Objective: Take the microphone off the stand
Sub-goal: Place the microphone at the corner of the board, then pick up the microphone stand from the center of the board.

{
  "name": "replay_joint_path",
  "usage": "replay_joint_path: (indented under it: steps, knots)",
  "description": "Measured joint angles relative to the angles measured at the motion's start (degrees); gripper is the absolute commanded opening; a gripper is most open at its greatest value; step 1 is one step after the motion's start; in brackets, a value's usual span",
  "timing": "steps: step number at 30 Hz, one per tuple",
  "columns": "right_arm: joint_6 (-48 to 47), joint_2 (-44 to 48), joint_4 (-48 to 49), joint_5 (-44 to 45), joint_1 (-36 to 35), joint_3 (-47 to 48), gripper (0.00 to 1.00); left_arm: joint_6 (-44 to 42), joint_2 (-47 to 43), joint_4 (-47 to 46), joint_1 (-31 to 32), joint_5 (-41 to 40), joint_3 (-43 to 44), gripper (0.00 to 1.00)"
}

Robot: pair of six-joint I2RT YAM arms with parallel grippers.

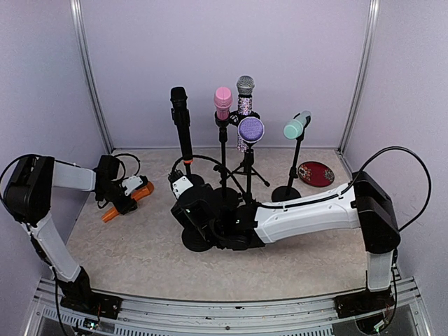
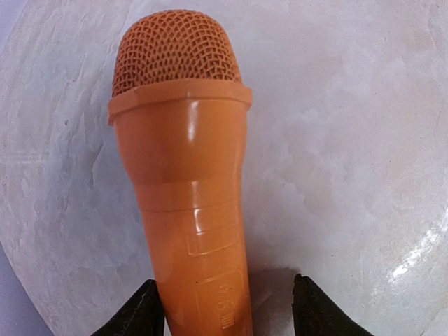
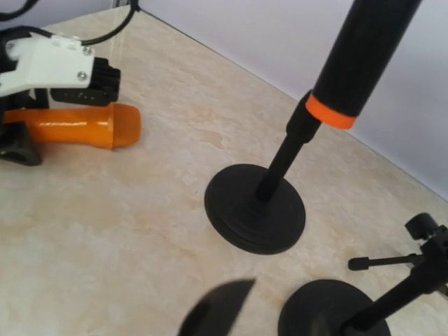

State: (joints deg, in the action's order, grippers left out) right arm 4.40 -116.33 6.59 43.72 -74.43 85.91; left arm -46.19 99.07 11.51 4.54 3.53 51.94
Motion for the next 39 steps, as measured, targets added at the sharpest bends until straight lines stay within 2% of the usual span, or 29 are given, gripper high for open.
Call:
replay_joint_path:
  steps: [3, 8, 11, 15, 23, 30, 39]
  knots:
    - [-0.68, -1.73, 0.79, -0.2, 0.57, 1.03, 0.54, -0.13, -0.02, -0.17, 0.0, -0.2, 0.0, 0.67]
    - [-1.92, -2.82, 1.68, -0.07, 1.11, 1.75, 0.21, -0.13, -0.35, 1.03, -0.02, -0.31, 0.55, 0.81]
    - [-2.1, -2.82, 2.6, -0.31, 1.2, 1.7, 0.11, 0.31, -0.85, 3.85, -0.02, 0.59, 1.97, 0.91]
    - [-2.16, -2.23, 4.04, -0.22, 1.22, 0.04, 0.01, 0.94, -2.27, 7.02, -0.02, 2.62, 3.96, 0.95]
    - [-0.87, 7.37, 6.62, -3.39, 0.46, -12.79, 0.0, 0.98, -5.27, 11.23, -0.02, 5.88, 4.79, 0.96]
    - [3.78, 20.17, 2.51, -3.37, -2.12, -25.16, 0.0, 0.55, -5.27, 11.85, 0.55, 5.44, 3.13, 0.94]
    - [13.46, 39.45, -6.58, 5.31, -2.64, -39.39, 0.0, -0.11, -3.74, 10.05, 1.97, 2.05, 0.13, 0.92]
